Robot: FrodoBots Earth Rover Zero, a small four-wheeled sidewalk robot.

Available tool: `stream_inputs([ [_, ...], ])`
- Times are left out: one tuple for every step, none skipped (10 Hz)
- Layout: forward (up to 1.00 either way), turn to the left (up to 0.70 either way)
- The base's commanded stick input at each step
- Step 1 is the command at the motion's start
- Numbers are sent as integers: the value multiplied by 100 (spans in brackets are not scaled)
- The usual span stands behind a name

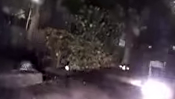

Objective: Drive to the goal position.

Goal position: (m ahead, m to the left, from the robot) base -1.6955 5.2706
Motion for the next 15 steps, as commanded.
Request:
stream_inputs([
  [45,0],
  [45,0],
  [45,-2],
  [45,-27],
  [45,-27],
  [45,-27],
  [45,-27],
  [45,-14],
  [45,0],
  [45,0],
  [45,0],
  [45,0],
  [45,0],
  [45,0],
  [45,0],
])
